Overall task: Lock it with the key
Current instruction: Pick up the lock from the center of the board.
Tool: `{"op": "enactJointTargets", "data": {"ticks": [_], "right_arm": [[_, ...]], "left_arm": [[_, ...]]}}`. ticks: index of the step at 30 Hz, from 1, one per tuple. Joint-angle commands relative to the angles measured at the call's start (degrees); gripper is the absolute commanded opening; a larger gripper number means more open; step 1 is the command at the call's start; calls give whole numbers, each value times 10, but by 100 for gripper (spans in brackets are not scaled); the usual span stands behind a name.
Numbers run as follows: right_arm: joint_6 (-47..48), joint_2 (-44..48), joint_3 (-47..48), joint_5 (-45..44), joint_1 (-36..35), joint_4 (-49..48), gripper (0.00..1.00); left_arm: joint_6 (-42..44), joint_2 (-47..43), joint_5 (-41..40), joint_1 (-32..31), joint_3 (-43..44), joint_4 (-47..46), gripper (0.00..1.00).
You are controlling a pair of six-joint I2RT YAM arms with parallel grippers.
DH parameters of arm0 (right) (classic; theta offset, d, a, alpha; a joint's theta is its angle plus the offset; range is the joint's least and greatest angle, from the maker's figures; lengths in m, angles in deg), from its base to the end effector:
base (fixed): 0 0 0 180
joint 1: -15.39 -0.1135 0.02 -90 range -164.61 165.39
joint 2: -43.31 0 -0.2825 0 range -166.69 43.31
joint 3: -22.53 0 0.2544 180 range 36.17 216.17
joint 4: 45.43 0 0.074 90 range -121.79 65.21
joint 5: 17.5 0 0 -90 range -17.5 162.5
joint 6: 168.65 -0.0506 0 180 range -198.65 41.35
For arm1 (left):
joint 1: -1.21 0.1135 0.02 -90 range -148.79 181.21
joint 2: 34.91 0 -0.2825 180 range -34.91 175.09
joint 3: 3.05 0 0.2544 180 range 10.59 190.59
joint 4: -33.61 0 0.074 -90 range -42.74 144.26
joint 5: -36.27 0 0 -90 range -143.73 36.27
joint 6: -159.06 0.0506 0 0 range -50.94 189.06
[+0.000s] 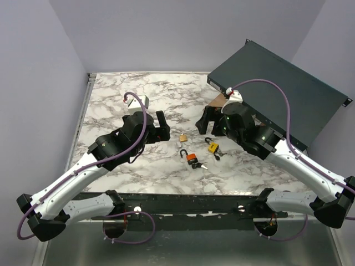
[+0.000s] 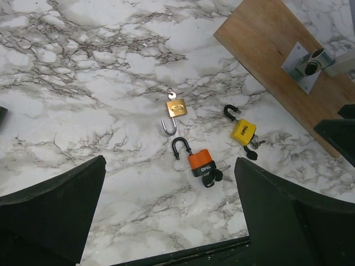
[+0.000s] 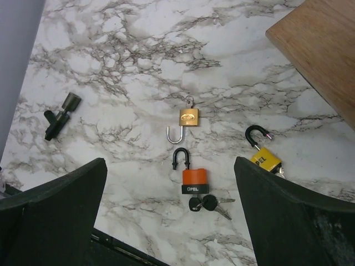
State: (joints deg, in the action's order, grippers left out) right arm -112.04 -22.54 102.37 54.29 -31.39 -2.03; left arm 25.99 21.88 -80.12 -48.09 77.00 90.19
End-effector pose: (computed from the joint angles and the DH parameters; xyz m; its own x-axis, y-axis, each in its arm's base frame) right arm 0.1879 0.1769 0.3728 -0.5591 0.1684 -0.8118 -0.2373 0.9057 0.3513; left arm 0.1466 -0.1360 0.3848 -0.5601 -0.2870 -0.7772 0.0746 0.9168 -0.3923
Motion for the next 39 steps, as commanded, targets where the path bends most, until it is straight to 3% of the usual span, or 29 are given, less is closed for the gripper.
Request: {"op": "enactJointTargets", "data": {"ticks": [1, 16, 30, 39], "right_arm": [[11, 12, -14, -19, -3, 10, 100], [-1, -15, -45, -15, -5, 2, 100], [-16, -80, -151, 43, -68, -120, 99], [11, -165, -156, 11, -87, -147, 78]], "left_arm": [[19, -12, 18, 6, -5, -19, 99], [35, -42, 63, 14, -43, -41, 99], [26, -79, 135, 61, -105, -19, 98], [24, -85, 154, 76, -113, -12, 98]]}}
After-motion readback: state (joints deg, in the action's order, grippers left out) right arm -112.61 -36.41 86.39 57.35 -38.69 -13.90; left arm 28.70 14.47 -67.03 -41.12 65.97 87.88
